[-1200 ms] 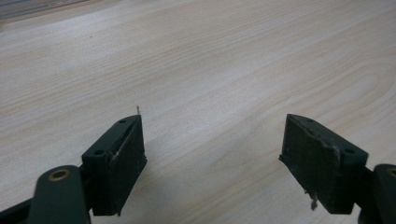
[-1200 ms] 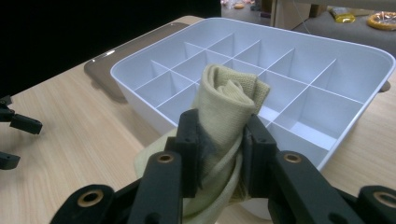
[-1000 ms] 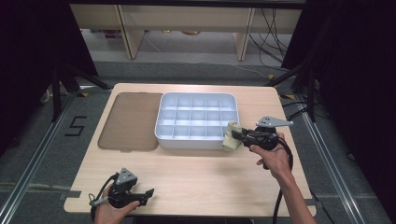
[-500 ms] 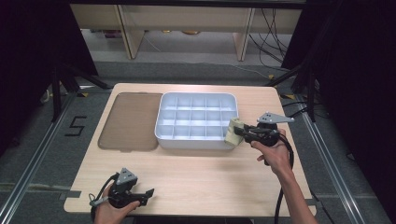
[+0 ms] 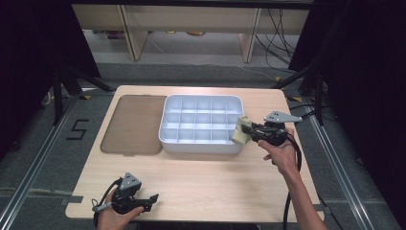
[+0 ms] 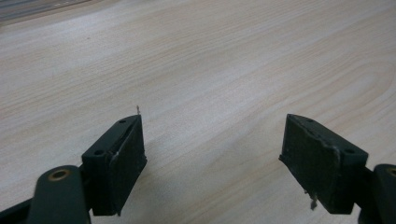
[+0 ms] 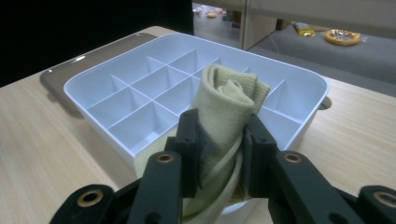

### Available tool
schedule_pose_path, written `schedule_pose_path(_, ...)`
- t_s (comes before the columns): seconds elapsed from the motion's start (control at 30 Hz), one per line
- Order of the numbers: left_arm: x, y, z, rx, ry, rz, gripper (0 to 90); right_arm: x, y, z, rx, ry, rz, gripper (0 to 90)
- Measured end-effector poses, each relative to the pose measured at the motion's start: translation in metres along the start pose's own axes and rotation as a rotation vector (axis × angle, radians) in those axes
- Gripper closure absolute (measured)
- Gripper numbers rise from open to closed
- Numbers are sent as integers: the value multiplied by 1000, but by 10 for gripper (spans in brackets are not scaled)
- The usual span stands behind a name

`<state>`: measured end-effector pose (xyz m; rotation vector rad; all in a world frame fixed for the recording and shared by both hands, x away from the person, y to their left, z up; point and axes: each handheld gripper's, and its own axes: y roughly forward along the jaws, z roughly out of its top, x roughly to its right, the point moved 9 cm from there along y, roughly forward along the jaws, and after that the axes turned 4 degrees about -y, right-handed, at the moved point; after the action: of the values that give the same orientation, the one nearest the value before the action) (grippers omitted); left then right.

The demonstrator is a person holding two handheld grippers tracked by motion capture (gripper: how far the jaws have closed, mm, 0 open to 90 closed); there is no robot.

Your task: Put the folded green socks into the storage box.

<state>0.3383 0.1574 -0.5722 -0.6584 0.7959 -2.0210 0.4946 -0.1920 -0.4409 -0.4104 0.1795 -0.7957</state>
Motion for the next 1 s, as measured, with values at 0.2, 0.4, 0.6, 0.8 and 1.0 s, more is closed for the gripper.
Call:
schedule_pose_path(0.2, 0, 0, 0, 2, -3, 1, 210, 4, 8, 0, -3, 5, -27, 721)
schedule_pose_path(0.4, 0, 0, 0, 1, -3, -1, 210, 9, 17, -2, -24, -1, -59, 720)
schedule_pose_path(0.6, 1, 1, 0, 6, 2, -3, 210, 14, 28, -5, -48, -44, -95, 718)
schedule_pose_path(0.8, 1, 1, 0, 8, 1, -4, 210, 20, 37, -8, -70, -104, -133, 718)
schedule_pose_path(1.0, 1, 1, 0, 7, 2, 0, 210, 20, 45, -13, -107, -135, -145, 717)
